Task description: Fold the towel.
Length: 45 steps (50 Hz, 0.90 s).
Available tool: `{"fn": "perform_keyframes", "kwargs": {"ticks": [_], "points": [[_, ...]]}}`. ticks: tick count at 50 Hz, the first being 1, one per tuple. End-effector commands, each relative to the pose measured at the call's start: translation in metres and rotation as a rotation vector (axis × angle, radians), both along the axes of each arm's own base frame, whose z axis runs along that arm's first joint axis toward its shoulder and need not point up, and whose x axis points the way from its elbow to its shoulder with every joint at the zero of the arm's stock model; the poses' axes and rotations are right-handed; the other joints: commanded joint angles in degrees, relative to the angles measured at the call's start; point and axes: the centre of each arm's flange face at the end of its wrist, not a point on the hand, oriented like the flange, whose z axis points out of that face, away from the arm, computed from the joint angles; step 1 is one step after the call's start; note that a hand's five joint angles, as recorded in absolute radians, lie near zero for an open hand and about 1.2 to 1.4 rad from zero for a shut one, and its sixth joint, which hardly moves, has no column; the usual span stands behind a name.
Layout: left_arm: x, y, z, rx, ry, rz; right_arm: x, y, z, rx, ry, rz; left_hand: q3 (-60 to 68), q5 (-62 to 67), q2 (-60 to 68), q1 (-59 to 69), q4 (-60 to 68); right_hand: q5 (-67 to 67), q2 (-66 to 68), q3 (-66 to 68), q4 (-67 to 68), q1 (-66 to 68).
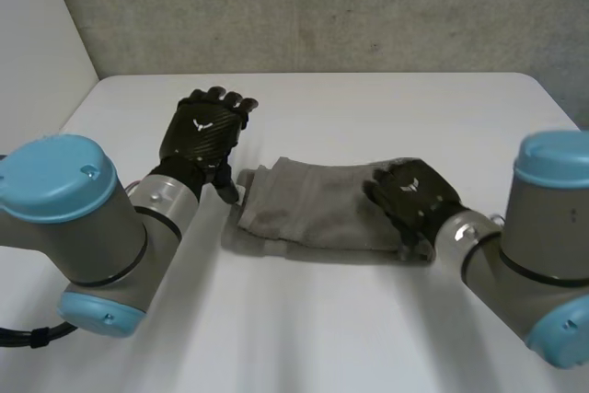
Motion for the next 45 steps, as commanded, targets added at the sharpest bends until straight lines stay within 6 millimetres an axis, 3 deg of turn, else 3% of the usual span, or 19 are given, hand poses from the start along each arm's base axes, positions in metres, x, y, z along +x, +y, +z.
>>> {"fn": "perform_keyframes", "kwargs": {"ticks": [1, 9, 16, 28, 32, 36, 38, 40, 41, 43, 44, 45], "points": [[0.0, 0.003, -0.006, 0.016, -0.009, -0.002, -0.023, -0.007, -0.03, 0.018, 0.031, -0.066, -2.65, -11.62, -3.43, -3.97, -3.59, 15.02, 15.53, 15.43, 15.64, 15.46], [0.001, 0.004, -0.007, 0.02, -0.012, -0.002, -0.029, -0.018, -0.047, 0.033, 0.048, -0.099, -2.82, -11.79, -3.6, -4.14, -3.75, 31.0, 31.51, 31.41, 31.62, 31.44], [0.002, 0.005, -0.008, 0.024, -0.014, -0.001, -0.032, -0.024, -0.047, 0.029, 0.044, -0.114, -2.82, -11.79, -3.6, -4.14, -3.75, 60.98, 61.5, 61.4, 61.61, 61.43], [0.003, 0.005, -0.008, 0.027, -0.015, 0.001, -0.045, -0.037, -0.039, 0.022, 0.058, -0.156, -2.82, -11.79, -3.6, -4.14, -3.75, 61.05, 61.57, 61.46, 61.68, 61.49], [0.004, 0.006, -0.006, 0.026, -0.01, 0.002, -0.06, -0.049, -0.018, -0.033, 0.155, -0.163, -2.98, -11.96, -3.77, -4.31, -3.92, 61.05, 61.57, 61.46, 61.68, 61.49], [0.005, 0.004, -0.005, 0.024, -0.008, 0.01, -0.06, -0.059, 0.0, -0.107, 0.192, -0.151, -2.98, -11.96, -3.77, -4.31, -3.92, 61.05, 61.57, 61.46, 61.68, 61.49], [0.005, 0.003, -0.004, 0.021, -0.007, 0.013, -0.054, -0.064, 0.012, -0.154, 0.187, -0.143, -2.98, -11.96, -3.77, -4.31, -3.92, 61.05, 61.57, 61.46, 61.68, 61.49], [0.005, 0.002, -0.001, 0.012, 0.0, 0.016, -0.022, -0.057, 0.034, -0.225, 0.133, -0.076, -2.98, -11.96, -3.77, -4.31, -3.92, 61.05, 61.57, 61.46, 61.68, 61.49], [0.005, 0.002, -0.001, 0.012, 0.0, 0.016, -0.022, -0.057, 0.034, -0.226, 0.133, -0.075, -2.98, -11.96, -3.77, -4.31, -3.92, 61.05, 61.57, 61.46, 61.68, 61.49], [0.006, 0.0, 0.004, 0.0, 0.009, 0.028, 0.02, -0.039, 0.051, -0.282, 0.071, 0.036, -2.98, -11.96, -3.77, -4.31, -3.92, 61.05, 61.57, 61.46, 61.68, 61.49], [0.006, 0.0, 0.004, 0.0, 0.009, 0.028, 0.02, -0.039, 0.051, -0.282, 0.07, 0.037, -2.98, -11.96, -3.77, -4.31, -3.92, 61.05, 61.57, 61.46, 61.68, 61.49], [0.007, -0.001, 0.009, -0.013, 0.017, 0.036, 0.04, -0.028, 0.048, -0.284, 0.054, 0.101, -2.98, -11.96, -3.77, -4.31, -3.92, 61.05, 61.57, 61.46, 61.68, 61.49]]}}
